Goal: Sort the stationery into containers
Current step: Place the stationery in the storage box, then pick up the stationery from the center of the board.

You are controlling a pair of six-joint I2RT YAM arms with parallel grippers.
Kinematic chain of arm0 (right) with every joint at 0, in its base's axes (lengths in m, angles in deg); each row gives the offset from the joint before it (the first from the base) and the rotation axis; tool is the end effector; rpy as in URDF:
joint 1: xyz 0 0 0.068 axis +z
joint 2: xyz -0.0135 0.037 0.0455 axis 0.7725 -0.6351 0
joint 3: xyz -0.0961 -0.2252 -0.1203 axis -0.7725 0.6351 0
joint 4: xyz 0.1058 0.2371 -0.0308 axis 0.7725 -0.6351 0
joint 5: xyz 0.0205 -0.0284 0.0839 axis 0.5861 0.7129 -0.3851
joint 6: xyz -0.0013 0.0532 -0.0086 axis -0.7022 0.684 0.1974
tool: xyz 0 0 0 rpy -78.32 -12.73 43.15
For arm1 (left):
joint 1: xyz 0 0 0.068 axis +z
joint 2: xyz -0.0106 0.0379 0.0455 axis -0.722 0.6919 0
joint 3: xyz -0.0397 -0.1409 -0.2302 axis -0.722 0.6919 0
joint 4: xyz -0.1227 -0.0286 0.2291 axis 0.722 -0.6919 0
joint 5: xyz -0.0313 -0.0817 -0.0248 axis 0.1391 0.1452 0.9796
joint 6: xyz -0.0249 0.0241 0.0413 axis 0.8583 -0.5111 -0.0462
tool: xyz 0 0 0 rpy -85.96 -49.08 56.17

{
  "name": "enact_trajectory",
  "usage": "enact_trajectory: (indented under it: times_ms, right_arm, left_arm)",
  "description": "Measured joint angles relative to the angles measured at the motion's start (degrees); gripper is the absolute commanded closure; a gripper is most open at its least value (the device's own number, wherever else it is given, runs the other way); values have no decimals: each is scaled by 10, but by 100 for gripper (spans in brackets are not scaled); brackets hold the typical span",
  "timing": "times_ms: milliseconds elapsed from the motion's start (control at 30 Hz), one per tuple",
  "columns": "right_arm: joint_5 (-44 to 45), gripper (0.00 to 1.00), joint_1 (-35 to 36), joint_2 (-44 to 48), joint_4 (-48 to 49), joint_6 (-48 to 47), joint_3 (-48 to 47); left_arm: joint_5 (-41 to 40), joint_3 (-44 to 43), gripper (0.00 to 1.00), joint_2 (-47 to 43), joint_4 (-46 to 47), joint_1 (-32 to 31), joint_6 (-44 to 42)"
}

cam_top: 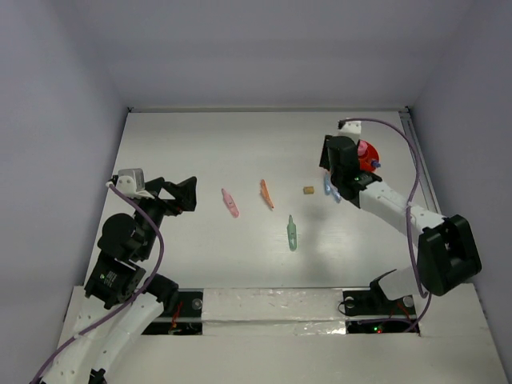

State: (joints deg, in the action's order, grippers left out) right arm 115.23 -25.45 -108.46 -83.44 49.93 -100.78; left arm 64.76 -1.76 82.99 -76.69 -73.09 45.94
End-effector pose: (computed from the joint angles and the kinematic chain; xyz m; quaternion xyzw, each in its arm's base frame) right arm 0.2970 0.1154 0.2694 0.0970 0.8064 -0.0820 0.5776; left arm 0.0864 -0.0355 0.3727 -0.0217 0.6408 -0.2198 0.7353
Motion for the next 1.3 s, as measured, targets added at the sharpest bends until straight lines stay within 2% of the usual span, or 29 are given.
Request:
enact_trajectory:
  times_ms: [100, 200, 400, 733, 1133, 1200, 1267, 1300]
  right_arm:
    - [-94, 44, 26, -13, -71, 3, -50]
    - [-176, 39, 42, -31, -113, 13, -59]
    - [-264, 31, 42, -97, -183, 33, -53]
    - [-298, 38, 34, -196, -208, 46, -73]
    - [-278, 36, 10, -220, -205, 52, -98]
    - [-276, 40, 6, -222, -204, 49, -101]
    - [-275, 53, 3, -223, -204, 43, -101]
    - [-273, 64, 3, -223, -204, 42, -101]
  left_arm:
    - [0, 0, 1, 0, 0, 0, 0]
    - [0, 0, 1, 0, 0, 0, 0]
    - [0, 0, 1, 0, 0, 0, 0]
    - [2, 0, 1, 0, 0, 0, 0]
    - [2, 0, 1, 1, 0, 0, 0]
    - [2, 0, 1, 1, 0, 3, 0]
    - [2, 0, 1, 1, 0, 4, 0]
    - [2, 0, 1, 1, 0, 4, 0]
